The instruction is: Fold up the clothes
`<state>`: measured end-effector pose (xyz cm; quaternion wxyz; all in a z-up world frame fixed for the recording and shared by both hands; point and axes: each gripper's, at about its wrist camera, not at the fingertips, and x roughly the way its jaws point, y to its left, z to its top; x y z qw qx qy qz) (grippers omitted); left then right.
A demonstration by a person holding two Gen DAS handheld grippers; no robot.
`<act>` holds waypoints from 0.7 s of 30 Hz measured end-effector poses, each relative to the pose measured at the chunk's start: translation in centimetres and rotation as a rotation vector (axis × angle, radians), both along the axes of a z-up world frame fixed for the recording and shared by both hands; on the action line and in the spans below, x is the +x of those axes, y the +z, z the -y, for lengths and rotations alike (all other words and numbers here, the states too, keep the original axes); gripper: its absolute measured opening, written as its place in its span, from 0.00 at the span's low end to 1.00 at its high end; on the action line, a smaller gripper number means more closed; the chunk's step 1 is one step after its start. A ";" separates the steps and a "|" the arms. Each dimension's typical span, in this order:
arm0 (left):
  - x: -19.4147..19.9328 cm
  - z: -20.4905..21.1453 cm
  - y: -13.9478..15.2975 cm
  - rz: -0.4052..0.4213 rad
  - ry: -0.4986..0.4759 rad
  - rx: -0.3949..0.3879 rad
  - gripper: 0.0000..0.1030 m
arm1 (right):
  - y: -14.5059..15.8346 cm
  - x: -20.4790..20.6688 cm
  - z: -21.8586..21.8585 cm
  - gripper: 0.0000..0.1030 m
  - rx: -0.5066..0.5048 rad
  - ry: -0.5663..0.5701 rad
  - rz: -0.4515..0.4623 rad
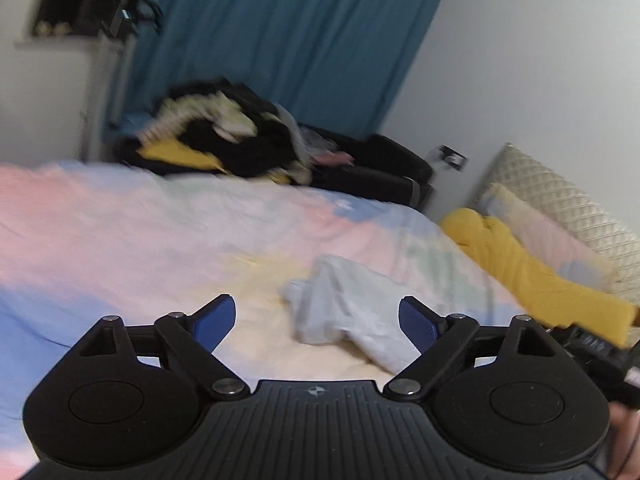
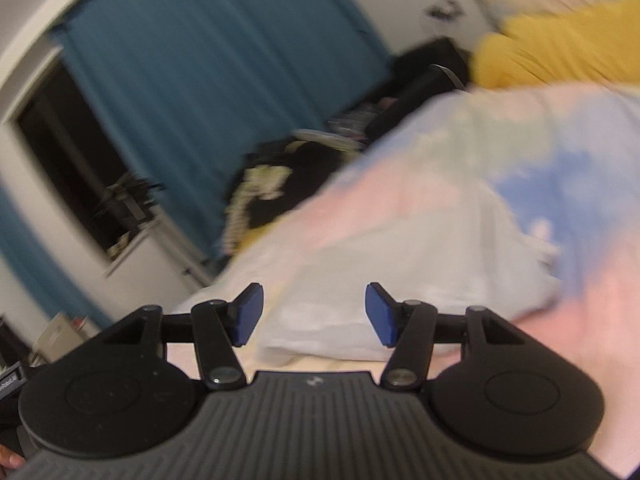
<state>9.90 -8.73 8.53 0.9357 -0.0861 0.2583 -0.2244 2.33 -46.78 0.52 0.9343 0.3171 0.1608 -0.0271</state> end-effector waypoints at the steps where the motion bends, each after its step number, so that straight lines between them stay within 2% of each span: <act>1: -1.1 -1.0 0.7 0.027 0.024 0.038 0.91 | 0.9 -0.1 -1.3 0.57 -0.020 0.028 0.013; 8: -7.6 -6.7 3.3 0.127 0.161 0.193 0.93 | 6.6 -0.7 -9.9 0.57 -0.134 0.188 0.073; 11: -9.7 -8.7 3.6 0.151 0.206 0.203 0.96 | 7.9 -0.7 -13.3 0.57 -0.172 0.244 0.097; 15: -10.9 -10.0 2.1 0.186 0.248 0.194 0.98 | 7.8 0.1 -17.1 0.57 -0.233 0.307 0.121; 18: -10.9 -10.3 -0.1 0.197 0.247 0.174 0.99 | 6.3 1.2 -18.9 0.57 -0.284 0.341 0.125; 21: -10.1 -10.0 -2.4 0.186 0.244 0.187 0.99 | 4.6 2.0 -19.6 0.57 -0.307 0.343 0.125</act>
